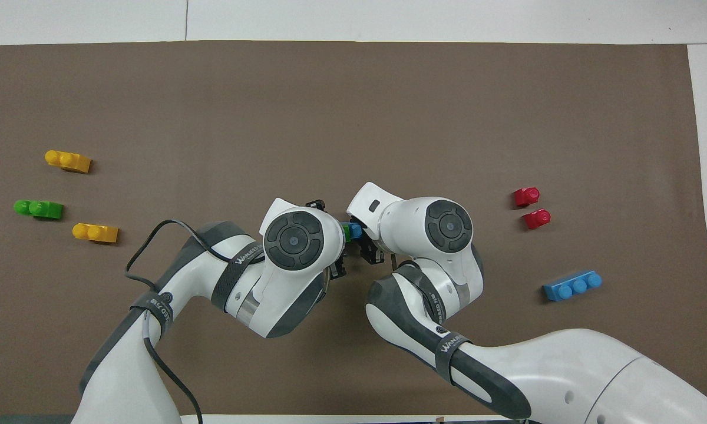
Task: Remove green block with left arm and hold with right
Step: 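Close the left gripper on green and the right gripper on blue, then pull the green brick away with the left gripper while the right holds blue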
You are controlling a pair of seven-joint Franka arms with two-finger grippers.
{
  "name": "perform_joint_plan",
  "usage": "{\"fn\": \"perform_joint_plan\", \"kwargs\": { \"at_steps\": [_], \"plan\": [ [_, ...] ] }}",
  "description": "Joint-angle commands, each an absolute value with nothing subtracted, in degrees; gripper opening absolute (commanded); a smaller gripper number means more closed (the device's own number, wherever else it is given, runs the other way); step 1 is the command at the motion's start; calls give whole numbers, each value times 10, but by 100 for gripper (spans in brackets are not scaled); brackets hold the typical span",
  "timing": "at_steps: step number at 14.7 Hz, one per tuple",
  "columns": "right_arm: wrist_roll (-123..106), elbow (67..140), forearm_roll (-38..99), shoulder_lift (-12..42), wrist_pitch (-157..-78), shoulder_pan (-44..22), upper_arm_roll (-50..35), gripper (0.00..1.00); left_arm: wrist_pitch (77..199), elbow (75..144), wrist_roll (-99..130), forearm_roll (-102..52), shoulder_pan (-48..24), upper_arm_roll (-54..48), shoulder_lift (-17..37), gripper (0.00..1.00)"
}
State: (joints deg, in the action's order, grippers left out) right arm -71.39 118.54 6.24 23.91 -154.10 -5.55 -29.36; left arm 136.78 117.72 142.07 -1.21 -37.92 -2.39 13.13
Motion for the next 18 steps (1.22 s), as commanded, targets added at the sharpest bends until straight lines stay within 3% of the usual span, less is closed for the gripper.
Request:
{"fn": "perform_joint_plan", "kwargs": {
  "at_steps": [1, 2, 3, 13, 18],
  "plan": [
    [-727, 1179, 64, 251, -1550, -45, -305, 0, 1381, 1186, 1429, -1, -385, -19, 123, 35],
    [-727, 1179, 64, 251, -1550, -45, -305, 0, 1381, 1186, 1428, 3, -386, -19, 123, 10],
    [-727, 1179, 64, 251, -1550, -45, -305, 0, 1377, 1186, 1426, 6, -386, -19, 123, 0],
    [-727, 1179, 64, 251, -1551, -45, -305, 0, 1303, 1182, 1408, 7, -374, -19, 55, 0],
    [-727, 1179, 64, 251, -1551, -45, -305, 0, 1257, 1188, 1302, 7, -318, -20, 33, 0]
  ]
}}
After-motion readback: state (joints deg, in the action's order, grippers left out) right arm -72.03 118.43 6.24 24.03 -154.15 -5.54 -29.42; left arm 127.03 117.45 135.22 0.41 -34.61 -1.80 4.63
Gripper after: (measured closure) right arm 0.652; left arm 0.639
